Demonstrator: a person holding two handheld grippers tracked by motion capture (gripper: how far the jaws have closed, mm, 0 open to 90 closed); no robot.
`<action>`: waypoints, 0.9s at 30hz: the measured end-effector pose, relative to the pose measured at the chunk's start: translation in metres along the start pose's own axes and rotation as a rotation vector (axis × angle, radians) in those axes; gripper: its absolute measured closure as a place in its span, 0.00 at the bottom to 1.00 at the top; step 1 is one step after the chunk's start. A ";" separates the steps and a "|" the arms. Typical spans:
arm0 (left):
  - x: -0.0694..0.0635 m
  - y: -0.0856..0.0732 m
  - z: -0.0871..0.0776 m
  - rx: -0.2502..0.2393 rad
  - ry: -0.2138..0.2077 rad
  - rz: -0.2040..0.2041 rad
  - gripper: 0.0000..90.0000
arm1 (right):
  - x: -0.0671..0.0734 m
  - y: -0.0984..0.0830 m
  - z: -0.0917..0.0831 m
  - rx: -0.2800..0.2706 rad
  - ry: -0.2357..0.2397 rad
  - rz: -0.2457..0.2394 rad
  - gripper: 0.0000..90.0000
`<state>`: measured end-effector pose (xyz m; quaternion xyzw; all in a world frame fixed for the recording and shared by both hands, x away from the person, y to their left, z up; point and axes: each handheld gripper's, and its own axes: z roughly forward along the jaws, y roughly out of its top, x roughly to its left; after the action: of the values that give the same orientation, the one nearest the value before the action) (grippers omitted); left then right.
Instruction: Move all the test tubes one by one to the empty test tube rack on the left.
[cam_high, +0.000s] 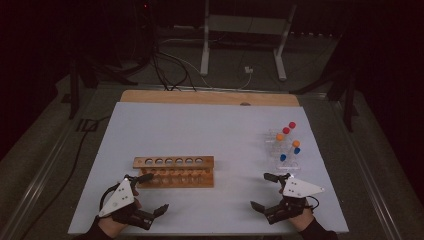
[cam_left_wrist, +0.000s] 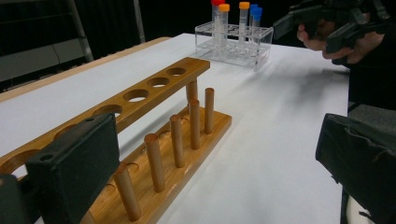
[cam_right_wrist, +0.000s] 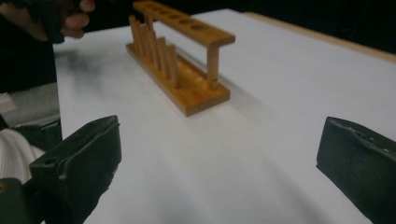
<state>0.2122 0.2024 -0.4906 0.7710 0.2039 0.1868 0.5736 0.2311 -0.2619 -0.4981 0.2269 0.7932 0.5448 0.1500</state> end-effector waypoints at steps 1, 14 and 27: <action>0.000 0.000 0.000 -0.003 -0.002 -0.002 0.01 | 0.001 -0.002 0.002 -0.001 -0.013 -0.007 0.00; 0.002 0.001 -0.004 -0.028 -0.011 -0.020 0.01 | -0.002 -0.002 0.009 0.061 -0.021 0.010 0.00; 0.003 0.001 -0.005 -0.033 -0.012 -0.028 0.01 | 0.008 0.023 0.004 0.069 0.018 0.020 0.00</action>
<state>0.2126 0.2078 -0.4886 0.7598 0.2079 0.1774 0.5899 0.2304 -0.2473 -0.4781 0.2348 0.8105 0.5207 0.1297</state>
